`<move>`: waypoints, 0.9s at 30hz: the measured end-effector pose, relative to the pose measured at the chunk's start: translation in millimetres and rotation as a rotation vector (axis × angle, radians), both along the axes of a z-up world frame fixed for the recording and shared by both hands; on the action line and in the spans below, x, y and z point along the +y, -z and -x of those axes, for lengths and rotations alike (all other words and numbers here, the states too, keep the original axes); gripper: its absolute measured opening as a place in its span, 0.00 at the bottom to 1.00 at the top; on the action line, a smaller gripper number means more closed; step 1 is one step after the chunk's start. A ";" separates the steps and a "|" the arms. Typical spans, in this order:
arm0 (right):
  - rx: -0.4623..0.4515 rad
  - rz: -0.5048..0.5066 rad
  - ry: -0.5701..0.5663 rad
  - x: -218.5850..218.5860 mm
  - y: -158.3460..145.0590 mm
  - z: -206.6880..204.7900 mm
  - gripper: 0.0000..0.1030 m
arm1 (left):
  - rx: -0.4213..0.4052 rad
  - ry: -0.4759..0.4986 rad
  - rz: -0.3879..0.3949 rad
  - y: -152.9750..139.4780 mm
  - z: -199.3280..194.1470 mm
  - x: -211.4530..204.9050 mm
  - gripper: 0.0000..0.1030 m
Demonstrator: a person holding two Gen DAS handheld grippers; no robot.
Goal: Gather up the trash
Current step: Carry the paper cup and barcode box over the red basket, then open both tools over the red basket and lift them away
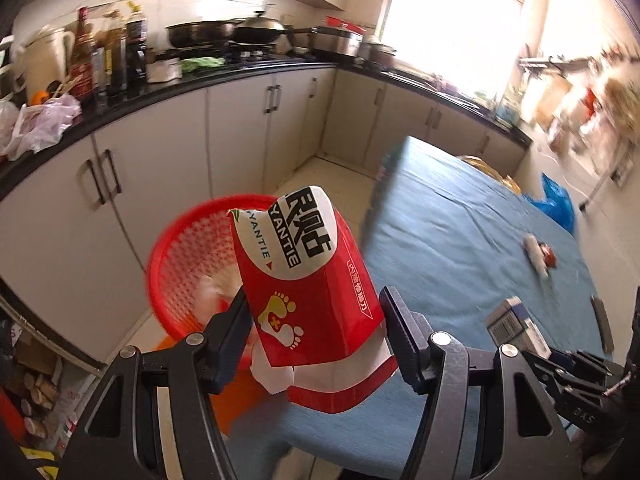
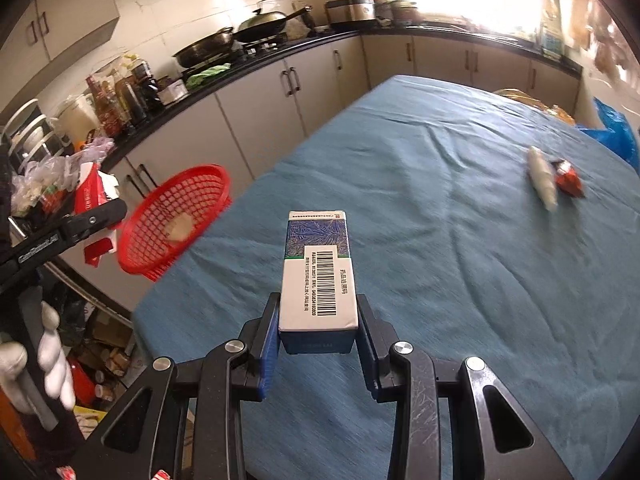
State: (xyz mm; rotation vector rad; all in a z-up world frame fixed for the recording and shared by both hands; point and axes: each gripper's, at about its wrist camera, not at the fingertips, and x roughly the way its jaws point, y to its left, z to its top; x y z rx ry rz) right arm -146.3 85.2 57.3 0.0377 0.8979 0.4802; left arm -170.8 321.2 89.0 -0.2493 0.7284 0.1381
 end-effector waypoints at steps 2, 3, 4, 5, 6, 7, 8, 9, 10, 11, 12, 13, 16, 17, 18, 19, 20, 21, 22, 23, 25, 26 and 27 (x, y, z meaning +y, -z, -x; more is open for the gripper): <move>0.004 -0.019 -0.025 12.4 -2.8 -7.6 0.36 | -0.005 -0.027 -0.008 -1.8 -5.8 15.1 0.61; 0.005 -0.033 -0.046 23.2 -4.7 -13.0 0.36 | -0.008 -0.044 -0.014 -2.1 -9.6 23.6 0.61; 0.005 -0.040 -0.059 31.2 -5.9 -16.1 0.36 | -0.012 -0.056 -0.017 -2.0 -13.8 31.4 0.61; 0.004 -0.049 -0.077 42.1 -7.2 -20.4 0.36 | -0.015 -0.061 -0.016 -1.5 -17.4 36.6 0.62; 0.002 -0.056 -0.093 52.2 -7.8 -23.9 0.36 | -0.015 -0.066 -0.007 0.1 -22.6 44.2 0.62; 0.002 -0.062 -0.106 61.4 -8.4 -26.6 0.36 | -0.010 -0.071 0.004 2.3 -26.3 50.2 0.62; 0.001 -0.070 -0.120 71.3 -9.1 -28.3 0.36 | -0.003 -0.075 0.018 4.2 -31.1 56.2 0.62; -0.001 -0.077 -0.136 81.5 -10.1 -31.4 0.36 | 0.000 -0.078 0.032 6.1 -36.0 62.5 0.63; -0.003 -0.084 -0.155 92.8 -11.1 -34.2 0.36 | 0.000 -0.085 0.038 7.8 -40.1 67.9 0.63; -0.006 -0.087 -0.170 102.2 -11.7 -36.4 0.36 | 0.001 -0.091 0.039 8.5 -42.6 70.0 0.64; -0.010 -0.088 -0.185 111.9 -11.6 -38.6 0.36 | 0.000 -0.098 0.040 9.7 -46.4 74.7 0.64; -0.012 -0.088 -0.201 122.4 -10.9 -41.3 0.36 | -0.002 -0.104 0.043 10.8 -50.0 79.3 0.65; -0.008 -0.102 -0.233 146.4 -5.5 -50.2 0.37 | 0.000 -0.114 0.061 13.5 -57.5 89.2 0.68; -0.003 -0.109 -0.245 153.9 -2.1 -53.9 0.38 | 0.003 -0.114 0.071 14.6 -59.6 92.4 0.70; 0.004 -0.116 -0.253 157.8 1.0 -56.3 0.38 | 0.005 -0.113 0.082 15.5 -61.2 95.3 0.71; 0.022 -0.143 -0.267 162.8 5.9 -59.3 0.41 | 0.007 -0.111 0.092 16.2 -62.1 97.2 0.72; 0.042 -0.164 -0.274 165.0 9.8 -61.7 0.49 | 0.009 -0.106 0.105 17.2 -62.4 99.0 0.73; 0.064 -0.179 -0.272 166.4 13.7 -64.0 0.53 | 0.010 -0.101 0.117 18.3 -62.4 100.9 0.74; 0.073 -0.187 -0.268 166.4 16.0 -65.0 0.54 | 0.011 -0.100 0.123 19.4 -62.2 102.3 0.75; 0.081 -0.191 -0.264 166.1 18.5 -66.1 0.54 | 0.013 -0.100 0.123 20.4 -62.2 103.1 0.76; 0.087 -0.179 -0.256 162.1 21.4 -65.5 0.54 | 0.020 -0.101 0.118 22.7 -62.8 105.2 0.76; 0.087 -0.176 -0.250 158.7 21.5 -65.2 0.54 | 0.023 -0.102 0.113 23.5 -62.0 104.9 0.76; 0.088 -0.173 -0.244 155.9 21.2 -65.2 0.54 | 0.024 -0.104 0.102 23.9 -60.5 103.3 0.76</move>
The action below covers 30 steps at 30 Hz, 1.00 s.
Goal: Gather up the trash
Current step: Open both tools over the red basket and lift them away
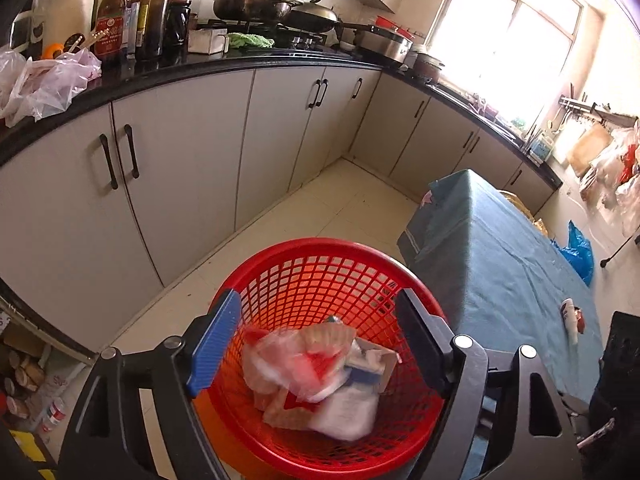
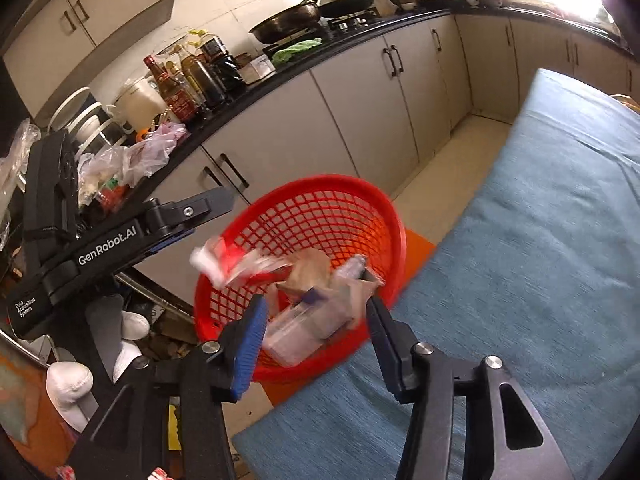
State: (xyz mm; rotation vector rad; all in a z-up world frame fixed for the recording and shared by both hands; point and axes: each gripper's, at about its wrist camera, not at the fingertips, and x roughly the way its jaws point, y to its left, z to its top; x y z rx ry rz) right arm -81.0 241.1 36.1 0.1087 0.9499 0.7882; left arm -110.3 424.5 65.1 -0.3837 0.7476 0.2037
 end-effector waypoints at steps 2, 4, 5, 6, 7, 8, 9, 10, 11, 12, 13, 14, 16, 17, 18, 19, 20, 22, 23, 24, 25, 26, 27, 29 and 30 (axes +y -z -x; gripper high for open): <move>-0.003 0.018 0.020 -9.3 -0.6 2.2 0.54 | 0.004 -0.011 -0.031 0.2 3.5 -4.4 0.76; -0.009 0.036 0.038 -17.9 -2.3 4.1 0.55 | 0.009 -0.025 -0.077 -0.4 8.1 -12.6 0.76; -0.014 0.046 0.047 -23.1 -3.3 5.4 0.56 | 0.008 -0.030 -0.092 -1.2 9.5 -14.5 0.76; -0.019 0.053 0.055 -27.1 -3.8 7.2 0.56 | 0.006 -0.036 -0.117 -2.2 12.8 -19.7 0.76; -0.025 0.061 0.064 -32.3 -4.4 9.7 0.57 | 0.004 -0.044 -0.147 -3.5 16.4 -25.6 0.76; -0.030 0.069 0.072 -37.4 -4.8 12.1 0.57 | 0.003 -0.050 -0.164 -4.9 18.6 -29.1 0.76; -0.033 0.075 0.079 -42.7 -4.5 13.7 0.58 | 0.000 -0.061 -0.192 -6.4 22.2 -34.8 0.76; -0.040 0.085 0.091 -47.6 -4.7 16.2 0.58 | -0.003 -0.073 -0.218 -7.7 25.5 -39.9 0.77; -0.046 0.095 0.102 -52.5 -4.8 18.6 0.59 | -0.005 -0.083 -0.238 -8.9 28.1 -44.1 0.78; -0.049 0.100 0.109 -56.1 -5.0 19.9 0.59 | -0.009 -0.095 -0.261 -10.2 31.5 -49.5 0.79; -0.054 0.105 0.119 -61.6 -4.9 22.3 0.59 | -0.013 -0.100 -0.273 -11.4 34.0 -52.3 0.79; -0.057 0.107 0.130 -66.1 -5.0 24.3 0.59 | -0.016 -0.108 -0.289 -12.9 37.7 -58.3 0.79; -0.071 0.106 0.153 -76.1 -5.8 28.5 0.60 | -0.018 -0.114 -0.301 -15.0 41.5 -66.4 0.79; -0.083 0.105 0.170 -82.4 -6.9 31.0 0.61 | -0.020 -0.112 -0.297 -15.9 44.0 -70.0 0.79; -0.091 0.102 0.181 -85.9 -7.9 32.7 0.62 | -0.024 -0.106 -0.287 -16.7 45.9 -73.2 0.79; -0.098 0.094 0.198 -92.3 -9.3 35.0 0.63 | -0.026 -0.101 -0.280 -17.2 48.1 -76.2 0.79; -0.100 0.084 0.211 -98.7 -10.5 36.9 0.65 | -0.029 -0.093 -0.270 -17.6 49.2 -79.5 0.79; -0.091 0.065 0.229 -108.9 -12.2 39.5 0.67 | -0.030 -0.083 -0.263 -18.4 51.2 -87.5 0.79; -0.085 0.060 0.235 -113.6 -12.6 40.6 0.67 | -0.030 -0.078 -0.262 -18.5 51.8 -92.1 0.79; -0.078 0.057 0.240 -118.4 -13.0 42.0 0.67 | -0.031 -0.070 -0.260 -18.3 51.8 -96.1 0.79; -0.075 0.057 0.245 -121.5 -13.2 42.8 0.67 | -0.030 -0.064 -0.260 -18.6 52.5 -100.1 0.79; -0.073 0.058 0.250 -125.3 -13.1 44.5 0.67 | -0.030 -0.061 -0.261 -18.8 52.7 -102.9 0.79; -0.072 0.062 0.256 -130.6 -13.0 45.9 0.67 | -0.029 -0.058 -0.264 -19.3 53.2 -106.8 0.79; -0.072 0.070 0.263 -136.8 -12.9 48.9 0.67 | -0.030 -0.051 -0.266 -20.4 54.2 -113.6 0.79; -0.075 0.075 0.268 -141.3 -12.9 50.9 0.67 | -0.030 -0.047 -0.266 -21.1 54.7 -117.7 0.79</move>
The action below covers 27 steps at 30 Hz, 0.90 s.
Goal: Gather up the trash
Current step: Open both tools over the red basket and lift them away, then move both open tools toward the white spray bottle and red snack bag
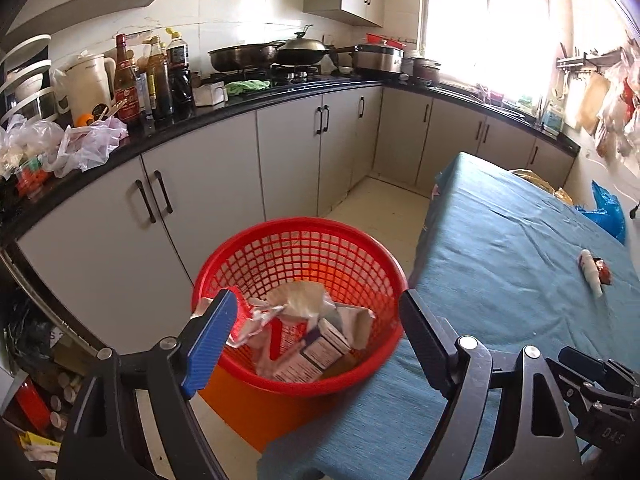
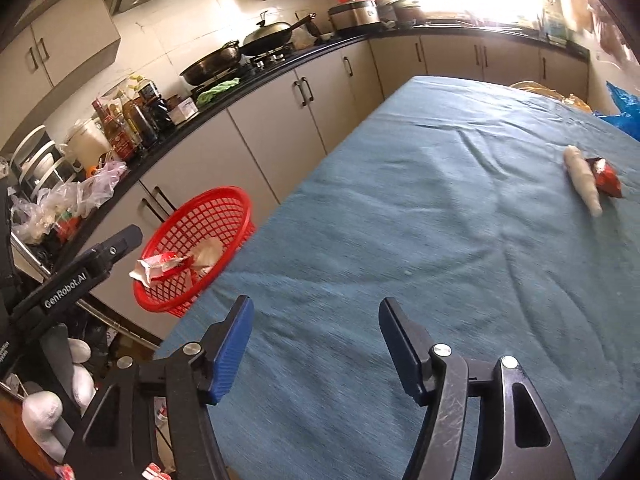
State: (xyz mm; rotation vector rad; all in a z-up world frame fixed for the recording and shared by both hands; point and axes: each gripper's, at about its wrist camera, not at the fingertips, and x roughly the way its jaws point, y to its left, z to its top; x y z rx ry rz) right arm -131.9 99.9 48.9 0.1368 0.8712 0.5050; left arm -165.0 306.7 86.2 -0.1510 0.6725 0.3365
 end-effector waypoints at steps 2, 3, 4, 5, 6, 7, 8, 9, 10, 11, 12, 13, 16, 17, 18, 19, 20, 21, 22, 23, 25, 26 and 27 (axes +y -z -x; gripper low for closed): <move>-0.008 0.011 0.009 -7.3 0.3 3.2 0.67 | 0.001 0.005 -0.005 -1.2 1.2 -7.9 0.79; -0.012 0.016 0.012 -10.5 0.5 4.0 0.67 | 0.002 0.011 -0.009 -1.9 1.2 -13.0 0.79; -0.016 0.022 0.017 -15.4 0.5 5.2 0.67 | 0.004 0.016 -0.011 -2.4 1.0 -16.9 0.79; -0.020 0.027 0.022 -20.6 0.5 6.2 0.67 | 0.005 0.021 -0.013 -2.5 0.6 -20.6 0.79; -0.023 0.032 0.027 -25.3 0.5 6.6 0.67 | 0.006 0.027 -0.015 -2.8 0.2 -25.1 0.79; -0.025 0.034 0.032 -29.7 0.4 7.2 0.67 | 0.008 0.035 -0.018 -3.0 -0.5 -30.3 0.79; -0.026 0.036 0.037 -34.2 0.4 7.7 0.67 | 0.010 0.041 -0.020 -3.3 -1.1 -34.2 0.79; -0.028 0.039 0.044 -40.8 0.4 8.0 0.67 | 0.013 0.050 -0.022 -3.2 -2.2 -39.9 0.79; -0.029 0.041 0.051 -46.2 0.6 8.5 0.67 | 0.017 0.060 -0.024 -3.1 -3.4 -45.7 0.79; -0.029 0.044 0.059 -52.1 0.6 8.8 0.67 | 0.019 0.067 -0.025 -3.2 -4.0 -49.0 0.79; -0.030 0.046 0.067 -58.1 0.8 8.9 0.67 | 0.024 0.080 -0.027 -2.9 -5.4 -56.1 0.79; -0.030 0.046 0.074 -62.8 0.9 8.8 0.67 | 0.027 0.087 -0.028 -3.1 -6.9 -59.3 0.79; -0.026 0.043 0.104 -81.9 1.6 8.7 0.67 | 0.039 0.122 -0.029 -1.4 -10.7 -76.0 0.79; -0.025 0.042 0.113 -87.9 1.8 9.1 0.67 | 0.045 0.135 -0.027 -0.6 -12.4 -82.3 0.79; -0.024 0.042 0.122 -94.3 1.6 9.4 0.67 | 0.051 0.151 -0.024 0.4 -14.5 -89.8 0.79; -0.024 0.044 0.134 -102.2 1.6 9.4 0.67 | 0.056 0.166 -0.020 1.3 -16.1 -95.9 0.79; -0.025 0.048 0.147 -111.1 1.5 9.4 0.67 | 0.062 0.183 -0.015 2.3 -18.4 -102.8 0.79; -0.024 0.053 0.161 -118.2 1.0 9.5 0.67 | 0.069 0.204 -0.009 3.6 -20.6 -111.3 0.79; -0.022 0.056 0.174 -125.4 0.9 9.7 0.67 | 0.076 0.227 -0.004 5.1 -22.9 -120.5 0.79; -0.019 0.059 0.188 -134.1 1.2 10.0 0.67 | 0.081 0.242 0.000 6.3 -24.7 -127.0 0.79; -0.011 0.071 0.233 -155.7 1.7 8.8 0.67 | 0.099 0.285 0.014 10.7 -30.4 -143.6 0.79; -0.006 0.075 0.251 -162.4 1.8 8.2 0.67 | 0.108 0.305 0.021 13.8 -33.3 -152.1 0.79; 0.004 0.079 0.278 -175.4 3.0 6.4 0.67 | 0.119 0.326 0.027 17.2 -36.7 -161.7 0.79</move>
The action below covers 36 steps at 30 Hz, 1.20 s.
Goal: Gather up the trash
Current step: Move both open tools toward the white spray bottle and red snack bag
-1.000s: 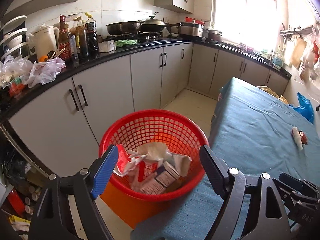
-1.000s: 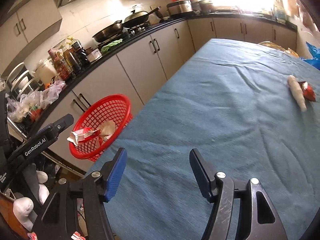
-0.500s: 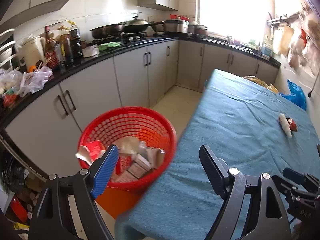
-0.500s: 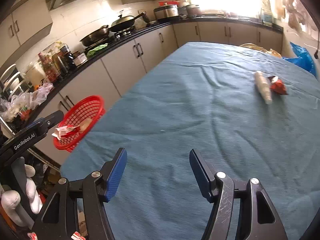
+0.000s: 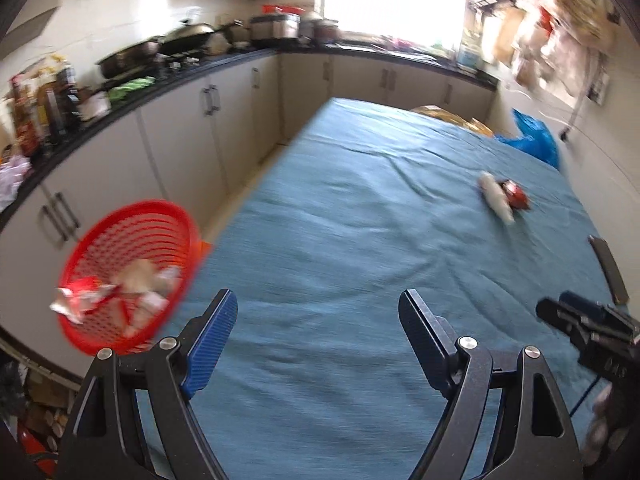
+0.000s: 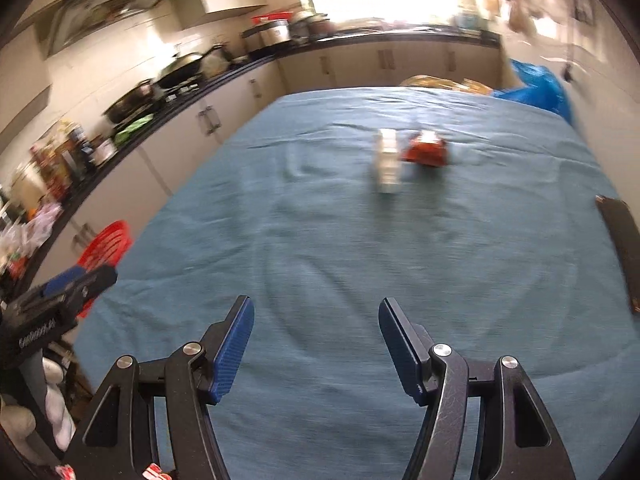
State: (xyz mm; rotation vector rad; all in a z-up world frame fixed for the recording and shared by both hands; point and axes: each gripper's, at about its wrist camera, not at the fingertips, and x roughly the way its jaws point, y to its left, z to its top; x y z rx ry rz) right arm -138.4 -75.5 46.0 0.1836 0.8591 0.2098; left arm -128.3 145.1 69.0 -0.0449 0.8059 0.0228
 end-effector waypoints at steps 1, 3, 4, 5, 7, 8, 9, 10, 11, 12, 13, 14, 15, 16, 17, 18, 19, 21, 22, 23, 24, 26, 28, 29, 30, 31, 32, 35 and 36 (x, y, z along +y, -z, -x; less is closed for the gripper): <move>0.006 0.001 0.019 -8.5 1.4 -1.0 0.67 | 0.010 0.016 0.001 3.2 -2.9 -8.8 0.79; 0.020 0.005 0.061 -28.3 4.1 -5.8 0.67 | 0.031 0.054 0.006 10.4 -8.8 -25.4 0.79; 0.028 0.008 0.084 -38.5 5.8 -9.9 0.67 | 0.044 0.075 0.010 14.5 -11.9 -33.7 0.79; 0.035 0.007 0.101 -47.6 7.6 -14.8 0.67 | 0.056 0.092 0.014 18.3 -14.7 -40.2 0.79; 0.044 0.004 0.132 -62.0 9.0 -27.0 0.67 | 0.076 0.116 0.019 25.0 -18.5 -49.0 0.79; 0.045 0.004 0.143 -67.0 8.5 -33.8 0.67 | 0.084 0.127 0.020 27.8 -19.6 -51.8 0.79; 0.042 0.007 0.156 -72.9 7.2 -44.6 0.67 | 0.093 0.135 0.021 30.8 -21.5 -55.8 0.79; 0.039 0.011 0.164 -76.4 5.9 -52.3 0.67 | 0.099 0.140 0.022 32.6 -23.6 -58.1 0.79; 0.034 0.017 0.173 -79.5 4.1 -63.9 0.67 | 0.104 0.144 0.022 35.2 -25.3 -60.2 0.79; 0.032 0.021 0.182 -81.6 2.4 -74.5 0.67 | 0.112 0.147 0.022 38.0 -27.1 -62.5 0.79; 0.031 0.024 0.189 -82.8 1.7 -83.7 0.66 | 0.120 0.149 0.022 41.0 -29.0 -64.2 0.79; 0.033 0.025 0.195 -84.1 0.8 -96.2 0.66 | 0.128 0.149 0.021 44.0 -30.6 -64.8 0.79; 0.034 0.024 0.199 -83.8 0.7 -105.0 0.65 | 0.135 0.149 0.022 46.1 -31.6 -64.7 0.79; 0.035 0.022 0.206 -85.2 -0.2 -117.0 0.65 | 0.142 0.149 0.023 48.8 -33.4 -66.0 0.79; 0.035 0.020 0.214 -85.9 -1.1 -128.4 0.65 | 0.151 0.150 0.026 51.0 -34.7 -66.3 0.79; 0.036 0.020 0.218 -85.6 -1.1 -136.1 0.64 | 0.163 0.154 0.032 54.2 -36.5 -66.9 0.79; 0.042 0.020 0.221 -84.8 -0.5 -147.7 0.64 | 0.172 0.155 0.034 56.7 -37.6 -67.5 0.79; 0.066 0.021 0.223 -82.8 3.9 -168.5 0.62 | 0.171 0.158 0.023 57.7 -38.6 -69.0 0.79; 0.079 0.018 0.225 -83.0 6.9 -177.8 0.60 | 0.171 0.160 0.021 58.0 -38.9 -69.7 0.79; 0.093 0.014 0.229 -83.2 10.5 -184.8 0.58 | 0.171 0.162 0.017 58.3 -38.9 -70.5 0.80; 0.110 0.000 0.231 -83.2 15.1 -192.0 0.58 | 0.172 0.164 0.013 58.6 -38.9 -71.3 0.81; 0.129 -0.016 0.228 -83.4 22.1 -200.1 0.56 | 0.182 0.184 -0.002 60.2 -39.7 -74.6 0.87; 0.145 -0.040 0.223 -82.2 28.7 -206.3 0.56 | 0.196 0.207 -0.012 62.1 -40.8 -79.2 0.93; 0.146 -0.041 0.228 -81.7 30.6 -207.6 0.51 | 0.202 0.216 -0.021 63.1 -41.6 -81.6 0.95; 0.133 -0.034 0.230 -80.2 30.3 -207.4 0.39 | 0.205 0.218 -0.028 63.1 -41.5 -82.5 0.96; 0.130 -0.046 0.213 -78.3 30.3 -206.9 0.33 | 0.207 0.219 -0.035 63.2 -41.4 -83.1 0.96; 0.130 -0.062 0.204 -77.6 30.3 -206.0 0.33 | 0.209 0.221 -0.041 63.0 -41.7 -84.5 0.98; 0.123 -0.056 0.211 -77.9 28.9 -196.7 0.30 | 0.218 0.230 -0.064 65.1 -42.7 -89.8 1.00; 0.125 -0.059 0.216 -79.8 29.0 -192.5 0.30 | 0.218 0.229 -0.064 65.1 -42.7 -90.0 1.00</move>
